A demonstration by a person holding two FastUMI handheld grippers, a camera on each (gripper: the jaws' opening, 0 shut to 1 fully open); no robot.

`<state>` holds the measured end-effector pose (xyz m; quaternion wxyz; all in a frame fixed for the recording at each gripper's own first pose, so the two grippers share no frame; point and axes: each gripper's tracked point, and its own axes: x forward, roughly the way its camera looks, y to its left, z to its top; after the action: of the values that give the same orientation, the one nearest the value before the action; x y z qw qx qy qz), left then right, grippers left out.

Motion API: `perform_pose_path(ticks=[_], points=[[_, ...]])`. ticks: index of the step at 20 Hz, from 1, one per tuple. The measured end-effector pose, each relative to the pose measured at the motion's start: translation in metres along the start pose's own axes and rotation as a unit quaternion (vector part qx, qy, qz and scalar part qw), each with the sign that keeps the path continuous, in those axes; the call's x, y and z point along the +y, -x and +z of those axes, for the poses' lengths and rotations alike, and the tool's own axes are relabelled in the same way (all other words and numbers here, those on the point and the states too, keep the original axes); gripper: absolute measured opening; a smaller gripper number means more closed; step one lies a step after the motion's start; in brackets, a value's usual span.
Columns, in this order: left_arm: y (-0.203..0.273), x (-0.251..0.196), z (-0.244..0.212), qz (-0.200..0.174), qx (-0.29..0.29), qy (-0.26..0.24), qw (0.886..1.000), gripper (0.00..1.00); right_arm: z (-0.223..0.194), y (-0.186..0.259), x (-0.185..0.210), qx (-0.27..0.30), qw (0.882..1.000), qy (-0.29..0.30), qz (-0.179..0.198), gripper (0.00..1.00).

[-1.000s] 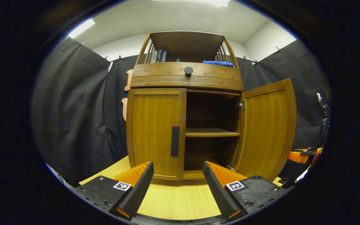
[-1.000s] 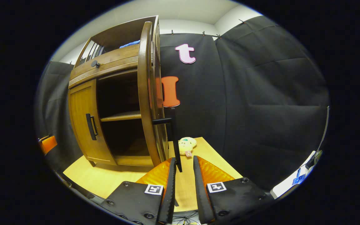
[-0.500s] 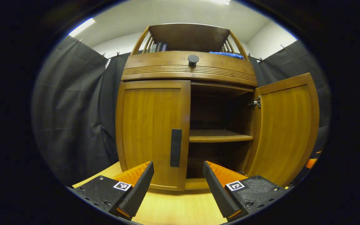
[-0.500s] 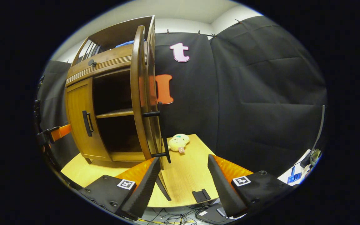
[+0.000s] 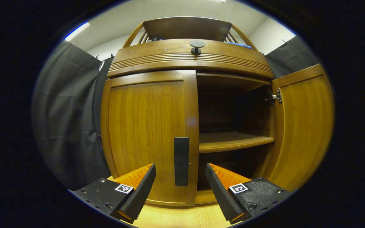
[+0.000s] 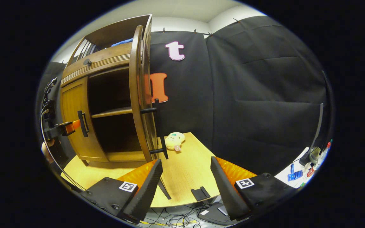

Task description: Open the right door of the double-door shoe cabinet with the right hand, and open the left door with the left hand.

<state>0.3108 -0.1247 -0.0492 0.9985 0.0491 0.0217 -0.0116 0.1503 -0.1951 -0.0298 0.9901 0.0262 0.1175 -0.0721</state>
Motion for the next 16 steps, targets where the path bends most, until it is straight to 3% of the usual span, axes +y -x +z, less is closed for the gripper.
perform_pose_path(ticks=[8,10,11,14,15,16], points=[[-0.044,0.005,-0.02,-0.016,0.014,0.02,1.0,0.89,-0.004,0.002,0.004,0.008,1.0,0.002,-0.027,0.98],[-0.049,0.004,-0.025,-0.021,0.018,0.024,0.999,0.77,-0.004,0.004,0.005,0.007,0.999,0.002,-0.031,0.93],[-0.05,0.003,-0.026,-0.024,0.018,0.023,0.999,0.69,-0.005,0.004,0.005,0.007,0.999,0.002,-0.032,0.98],[-0.056,-0.006,-0.033,-0.045,0.026,0.026,0.998,0.47,-0.005,0.005,0.007,0.008,0.999,0.004,-0.034,0.98],[-0.057,-0.005,-0.036,-0.046,0.029,0.028,0.998,0.52,-0.005,0.005,0.008,0.008,0.999,0.005,-0.033,0.98],[-0.057,-0.004,-0.039,-0.043,0.032,0.029,0.998,0.46,-0.005,0.005,0.009,0.008,0.999,0.006,-0.033,0.98]])
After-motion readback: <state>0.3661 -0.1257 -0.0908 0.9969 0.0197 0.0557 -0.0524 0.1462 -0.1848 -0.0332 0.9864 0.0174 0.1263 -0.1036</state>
